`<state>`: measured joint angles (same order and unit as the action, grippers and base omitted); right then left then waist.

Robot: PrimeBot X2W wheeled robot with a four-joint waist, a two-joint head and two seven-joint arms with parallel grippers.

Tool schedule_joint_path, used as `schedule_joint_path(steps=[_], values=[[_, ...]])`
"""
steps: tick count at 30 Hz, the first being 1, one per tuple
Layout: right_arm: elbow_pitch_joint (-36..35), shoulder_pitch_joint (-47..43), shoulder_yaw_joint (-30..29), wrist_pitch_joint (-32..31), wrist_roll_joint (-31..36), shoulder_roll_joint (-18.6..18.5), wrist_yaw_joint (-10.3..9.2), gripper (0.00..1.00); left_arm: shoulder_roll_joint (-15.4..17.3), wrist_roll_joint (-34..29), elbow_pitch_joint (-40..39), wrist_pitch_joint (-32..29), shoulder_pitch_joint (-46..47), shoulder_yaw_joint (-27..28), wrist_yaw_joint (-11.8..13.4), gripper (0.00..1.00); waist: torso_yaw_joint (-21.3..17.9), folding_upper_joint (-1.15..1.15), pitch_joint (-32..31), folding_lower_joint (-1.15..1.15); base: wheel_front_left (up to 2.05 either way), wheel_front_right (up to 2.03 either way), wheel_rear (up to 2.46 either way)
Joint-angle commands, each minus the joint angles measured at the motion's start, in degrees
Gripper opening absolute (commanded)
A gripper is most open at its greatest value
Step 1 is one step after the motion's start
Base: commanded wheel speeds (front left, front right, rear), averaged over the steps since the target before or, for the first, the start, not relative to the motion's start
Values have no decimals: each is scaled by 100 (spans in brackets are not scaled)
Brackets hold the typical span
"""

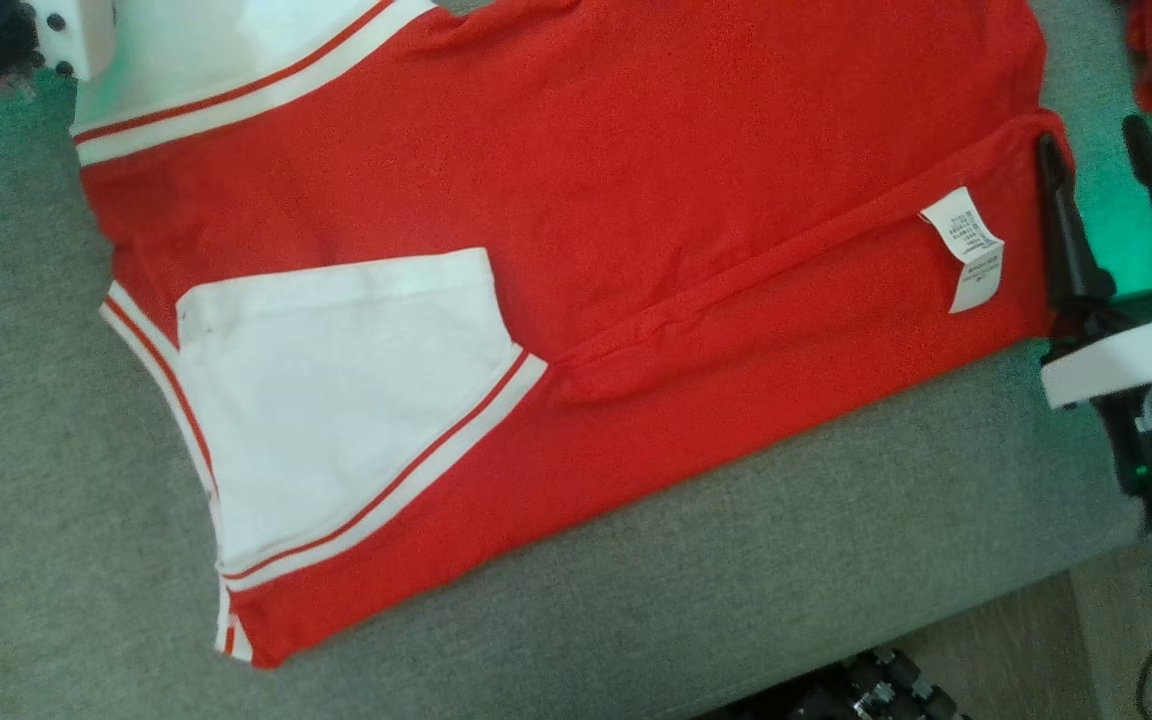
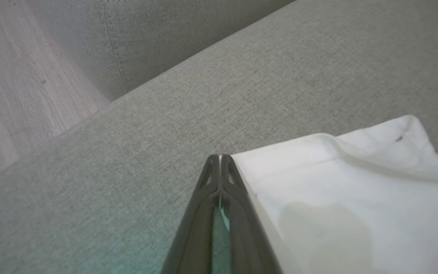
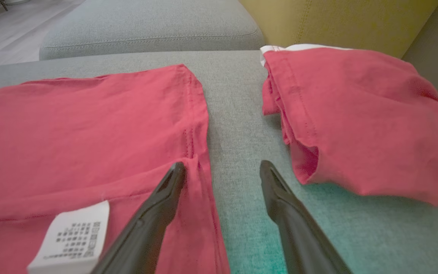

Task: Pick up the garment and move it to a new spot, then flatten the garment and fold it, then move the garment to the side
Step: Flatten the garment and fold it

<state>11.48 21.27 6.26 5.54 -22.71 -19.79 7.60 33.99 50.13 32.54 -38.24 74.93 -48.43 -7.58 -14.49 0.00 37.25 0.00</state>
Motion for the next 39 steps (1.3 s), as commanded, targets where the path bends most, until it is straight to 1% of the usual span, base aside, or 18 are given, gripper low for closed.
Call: schedule_joint_path(steps=[1,3,5,9,11,16,23,24,25,26,27,28,29,31,32,33,37,39], values=[[-135,56,6,4,-61,-179,-11,100,300,42,-149,9,194,77,9,0,34,0,-10,0,0,0,0],[-141,138,-11,-27,-111,-198,-11,100,316,61,-196,64,217,25,9,0,58,0,-20,0,0,0,0],[-118,357,-17,-197,-225,-255,-11,100,348,92,-279,176,264,-80,9,0,108,0,-51,0,0,0,0],[138,1002,142,-867,-439,-513,-11,100,363,182,-490,376,401,-296,9,0,243,0,-102,0,0,0,0],[347,1389,281,-1154,-431,-661,-11,100,375,211,-614,450,502,-421,9,0,313,0,-101,0,0,0,0],[1094,2319,651,-1658,-450,-814,-11,100,382,315,-888,585,771,-730,9,0,507,0,-50,0,0,0,0],[1996,3172,1447,-1851,-456,-884,-11,100,415,452,-1065,772,1068,-1126,9,0,694,0,23,0,0,0,0],[2112,3251,1561,-1886,-466,-890,-11,96,425,479,-1067,801,1093,-1175,9,0,708,0,21,0,0,0,0],[2215,3317,1679,-1925,-484,-898,-11,80,434,502,-1065,832,1116,-1224,9,0,721,0,14,0,0,0,0],[2312,3378,1773,-1956,-509,-905,-11,70,446,523,-1062,865,1139,-1272,9,0,729,0,7,0,0,0,0],[2409,3432,1859,-1997,-538,-906,-11,56,458,550,-1052,896,1159,-1316,9,0,733,0,-2,0,0,0,0],[2484,3480,1951,-2022,-556,-913,-11,46,470,578,-1038,925,1174,-1358,9,0,734,0,-16,0,0,0,0],[2552,3526,2022,-2023,-571,-923,-11,40,483,607,-1023,950,1188,-1401,9,0,734,0,-30,0,0,0,0],[2672,3598,2127,-2008,-624,-933,-11,24,504,665,-992,997,1215,-1482,9,0,733,0,-61,0,0,0,0],[2735,3627,2173,-2020,-652,-938,-11,10,514,694,-975,1019,1229,-1522,9,0,733,0,-79,0,0,0,0],[2793,3651,2222,-2050,-689,-941,-11,0,522,722,-957,1044,1244,-1557,9,0,735,0,-95,0,0,0,0],[2930,3728,2381,-2142,-879,-955,-11,0,548,822,-893,1161,1300,-1689,9,0,743,0,-149,0,0,0,0],[2926,3775,2427,-2090,-980,-967,-11,0,575,823,-879,1268,1338,-1762,9,0,750,0,-168,0,0,0,0]])
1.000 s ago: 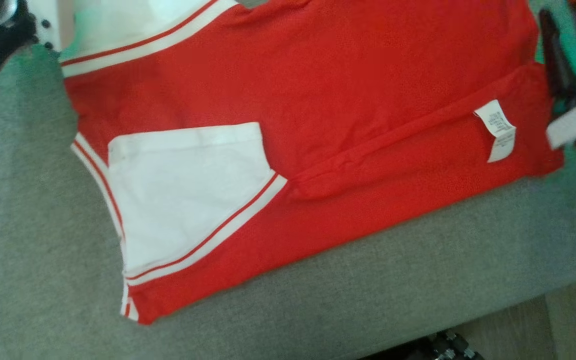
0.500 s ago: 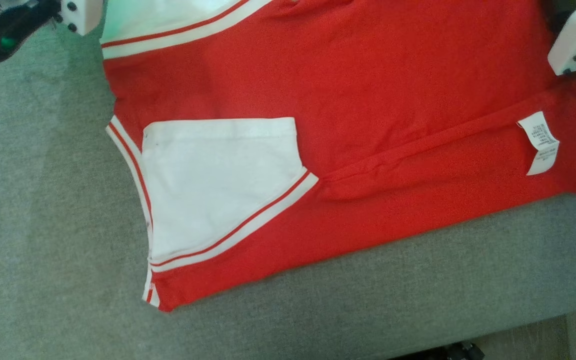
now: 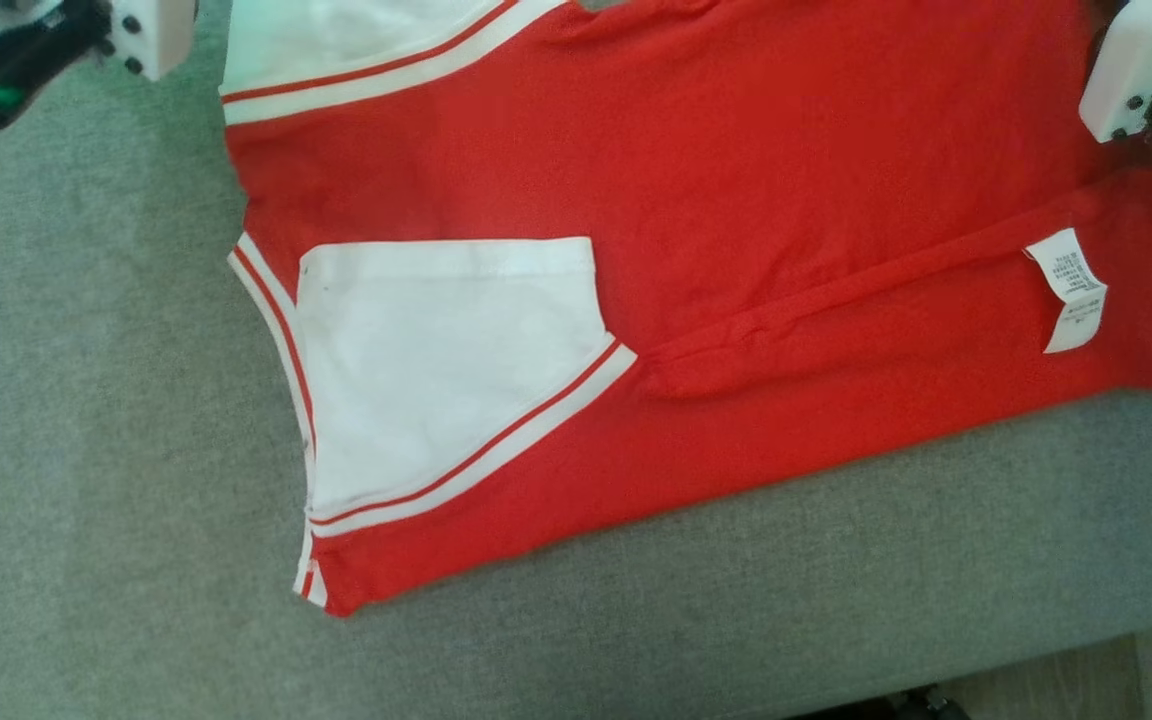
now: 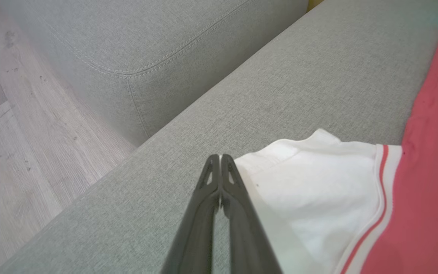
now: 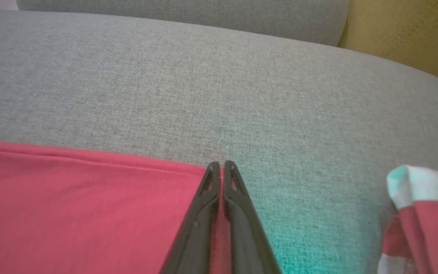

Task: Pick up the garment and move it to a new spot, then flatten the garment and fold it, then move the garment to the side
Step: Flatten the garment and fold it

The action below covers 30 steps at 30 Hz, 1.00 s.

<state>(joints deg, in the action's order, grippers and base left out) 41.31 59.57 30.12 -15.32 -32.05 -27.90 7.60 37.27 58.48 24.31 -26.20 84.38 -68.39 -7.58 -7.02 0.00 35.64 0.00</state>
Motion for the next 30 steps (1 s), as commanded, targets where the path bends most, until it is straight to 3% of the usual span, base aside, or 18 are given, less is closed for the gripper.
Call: schedule_joint_path(steps=[1,7,13,18,27,30], values=[[-76,-23,39,88,-88,-166,-11,0,264,-24,-48,150,414,203,9,0,8,0,-18,0,0,0,0],[-102,121,5,606,-239,-200,-11,0,312,-235,-18,860,624,88,9,0,24,0,-83,0,0,0,0],[-67,309,-213,1355,-405,-214,-11,0,208,-589,236,1946,979,91,9,0,62,0,-191,0,0,0,0],[-30,253,-331,1679,-518,-242,-11,0,206,-407,238,2308,956,-52,9,0,123,0,-340,0,0,0,0],[-200,-597,-344,1989,-784,-344,-11,0,1049,-165,-872,2646,-86,-392,9,0,272,0,-717,0,0,0,0],[-336,-927,-365,2055,-793,-432,-11,0,1308,-203,-1299,2831,-558,-419,117,0,314,0,-833,0,0,0,0]])
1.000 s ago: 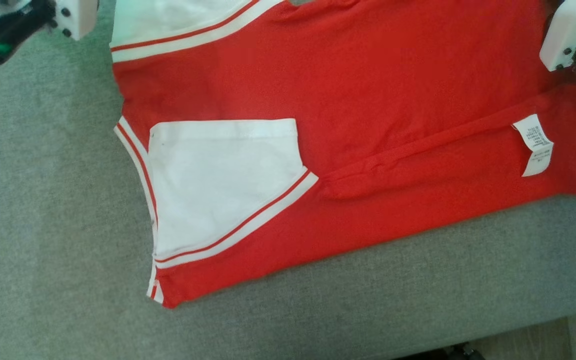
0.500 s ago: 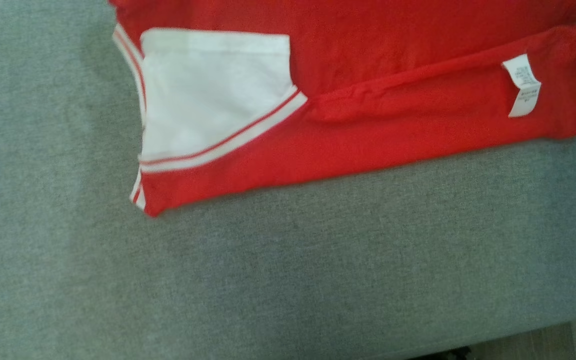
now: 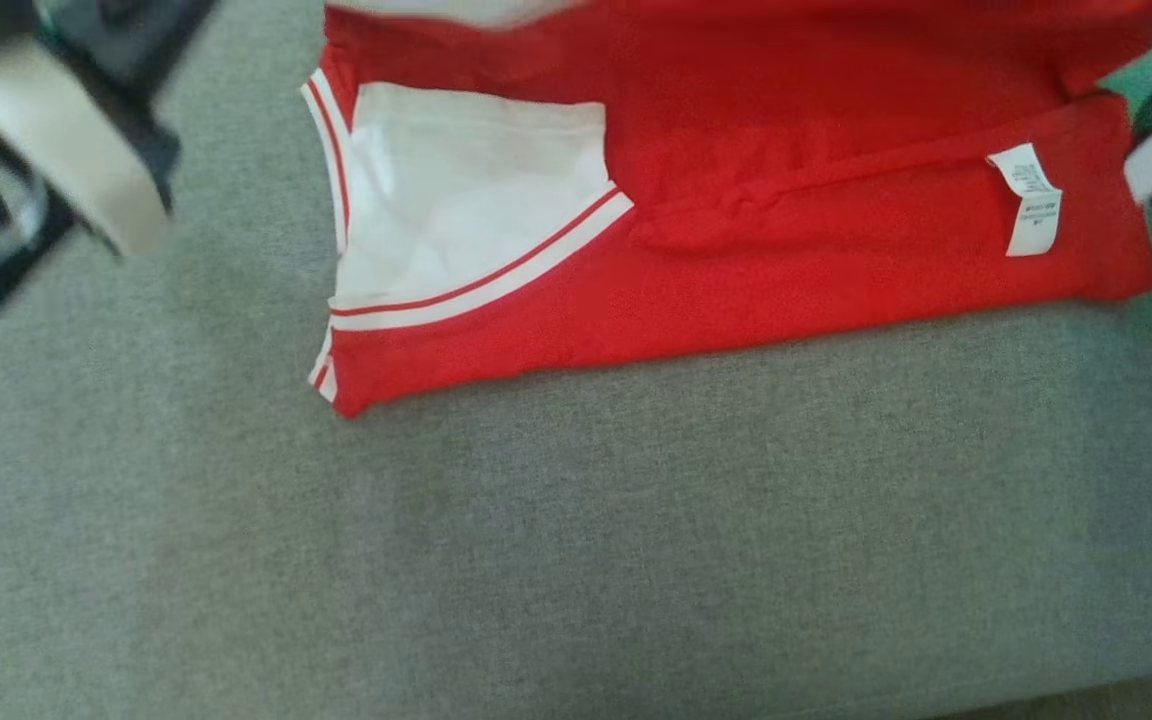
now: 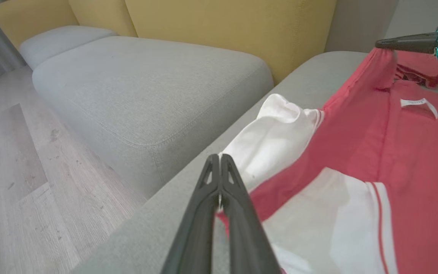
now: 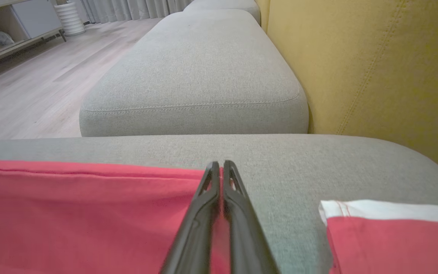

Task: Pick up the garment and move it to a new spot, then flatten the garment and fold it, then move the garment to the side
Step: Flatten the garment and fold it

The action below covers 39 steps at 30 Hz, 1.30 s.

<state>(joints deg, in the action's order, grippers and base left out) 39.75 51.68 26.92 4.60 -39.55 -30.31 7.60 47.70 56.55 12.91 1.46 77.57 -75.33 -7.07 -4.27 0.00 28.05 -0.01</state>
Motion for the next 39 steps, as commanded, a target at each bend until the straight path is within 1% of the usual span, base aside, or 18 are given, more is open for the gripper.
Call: schedule_joint_path(steps=[1,10,13,16,17,18,19,21,22,23,25,26,28,30,32,34,37,39], values=[[-221,-251,-63,77,-28,-223,-11,0,339,-43,-320,119,-40,267,138,0,53,0,-110,1,0,0,0],[-566,-1280,-359,-13,82,-277,-11,0,782,-129,-1599,259,-1496,218,923,0,116,0,-322,1,0,0,0],[-649,-1586,-489,-70,133,-253,-11,0,809,-154,-1861,325,-1893,212,1161,0,159,0,-363,1,0,0,0],[-726,-1857,-631,-115,197,-191,-11,0,756,-131,-1994,401,-2249,208,1328,0,181,0,-390,1,0,0,0],[-729,-1929,-697,-106,231,-165,-11,10,708,-107,-2007,466,-2352,208,1389,0,190,0,-398,1,0,0,0],[-712,-1996,-784,-87,268,-130,-11,79,646,-88,-2001,554,-2446,208,1458,5,201,0,-408,1,0,0,0],[-693,-2057,-896,-29,308,-82,-11,100,574,-82,-1973,661,-2535,211,1547,100,214,0,-424,1,0,0,0],[-680,-2207,-1096,96,373,44,-11,100,399,-114,-1872,932,-2711,247,1793,100,234,0,-462,1,0,0,0],[-680,-2207,-1096,96,373,44,-11,100,399,-114,-1872,932,-2711,247,1793,100,234,0,-462,1,0,0,0],[-723,-2398,-1311,279,417,188,-11,100,190,-206,-1739,1167,-2915,343,2148,100,246,0,-512,1,0,0,0],[-794,-2624,-1550,463,450,341,-11,100,-107,-227,-1647,1313,-3207,628,2563,100,266,0,-562,1,0,0,0],[-840,-2736,-1664,532,458,419,-11,100,-263,-299,-1618,1339,-3368,807,2750,100,280,0,-590,1,0,0,0],[-946,-2941,-1888,627,456,572,-11,100,-670,-617,-1714,1349,-3771,1474,3119,100,312,0,-646,1,0,0,0],[-1064,-3087,-2078,692,455,709,-11,100,-1043,-1069,-1821,1351,-4295,2102,3365,100,337,0,-705,1,0,0,0],[-1127,-3160,-2244,702,500,791,-11,100,-1412,-1577,-1915,1352,-4810,2625,3487,100,386,0,-758,1,0,0,0],[-1158,-3135,-2396,653,527,864,-11,100,-1786,-2006,-1985,1352,-5271,3067,3500,100,451,0,-795,1,0,0,0],[-1090,-2947,-2635,505,607,905,-11,100,-2291,-2577,-2043,1353,-5789,3559,3371,100,578,0,-819,1,0,0,0],[-956,-2777,-2812,403,694,925,-11,100,-2604,-2873,-2054,1353,-6031,3774,3204,100,673,0,-812,1,0,0,0]])
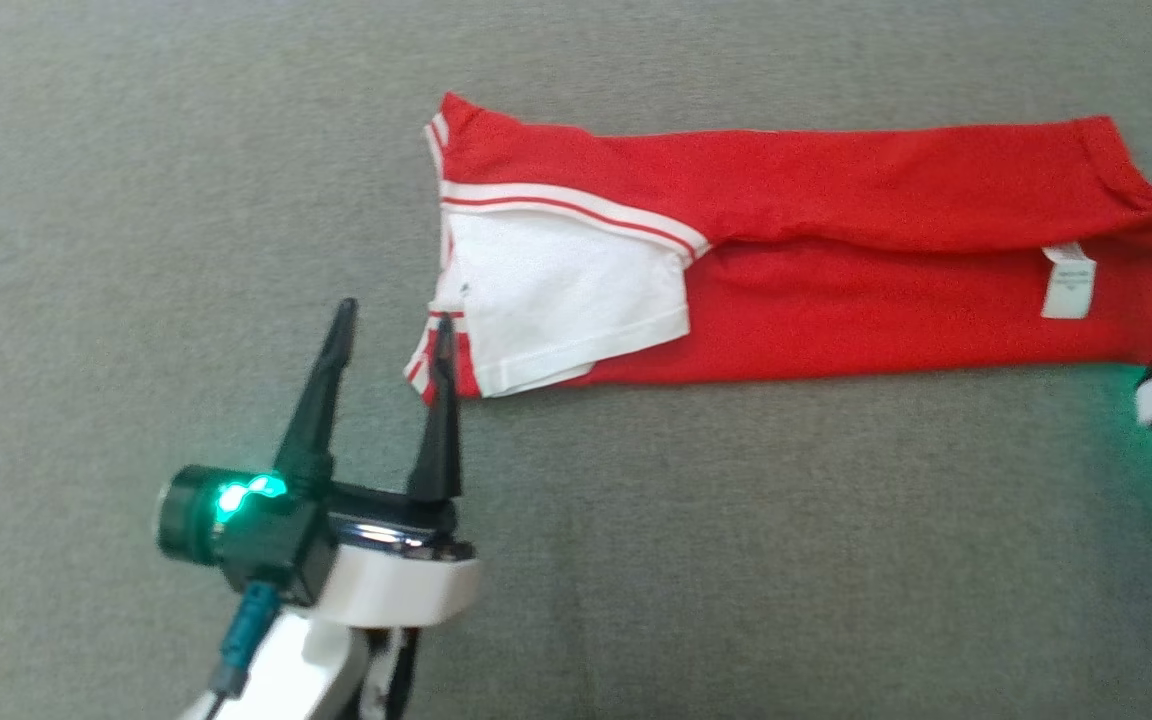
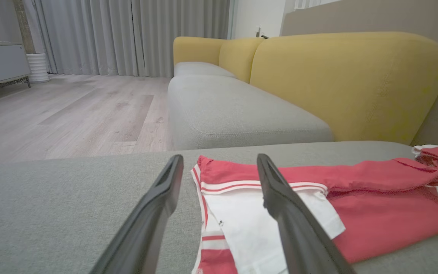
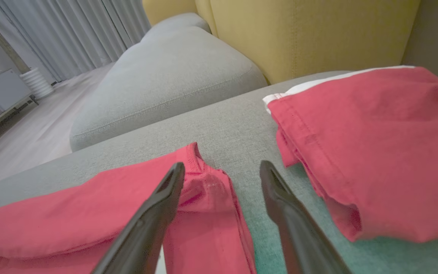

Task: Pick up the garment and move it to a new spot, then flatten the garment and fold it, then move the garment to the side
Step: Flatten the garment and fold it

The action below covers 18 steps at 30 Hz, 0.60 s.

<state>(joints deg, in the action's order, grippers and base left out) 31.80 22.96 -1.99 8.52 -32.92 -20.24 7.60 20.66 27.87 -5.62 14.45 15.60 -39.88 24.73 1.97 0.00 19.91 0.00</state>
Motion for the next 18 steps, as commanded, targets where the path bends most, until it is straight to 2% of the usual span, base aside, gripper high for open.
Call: schedule_joint_path(steps=[1,5,9,10,12,13,18], values=[[-56,177,-20,-49,91,-70,-11,100,-50,-125,-200,54,77,318,-83,100,98,0,8,0,0,0,0],[548,516,-356,-348,372,-26,-11,100,-500,-531,-88,54,-160,577,-531,100,248,0,34,0,0,0,0],[1185,694,-439,-818,694,86,-11,100,-800,-790,60,54,-292,878,-909,100,318,0,25,0,0,0,0],[1264,720,-437,-927,703,145,-11,91,-863,-845,79,54,-320,959,-989,100,324,0,15,0,0,0,0],[1319,740,-399,-1110,670,253,-11,38,-969,-937,119,54,-386,1124,-1138,100,314,0,-12,0,0,0,0],[1307,732,-362,-1170,658,280,-11,0,-1016,-987,138,54,-421,1201,-1202,100,299,0,-29,0,0,0,0],[1018,643,-261,-1184,500,267,-11,0,-1229,-1199,219,54,-578,1501,-1514,100,187,0,-138,0,0,0,0]])
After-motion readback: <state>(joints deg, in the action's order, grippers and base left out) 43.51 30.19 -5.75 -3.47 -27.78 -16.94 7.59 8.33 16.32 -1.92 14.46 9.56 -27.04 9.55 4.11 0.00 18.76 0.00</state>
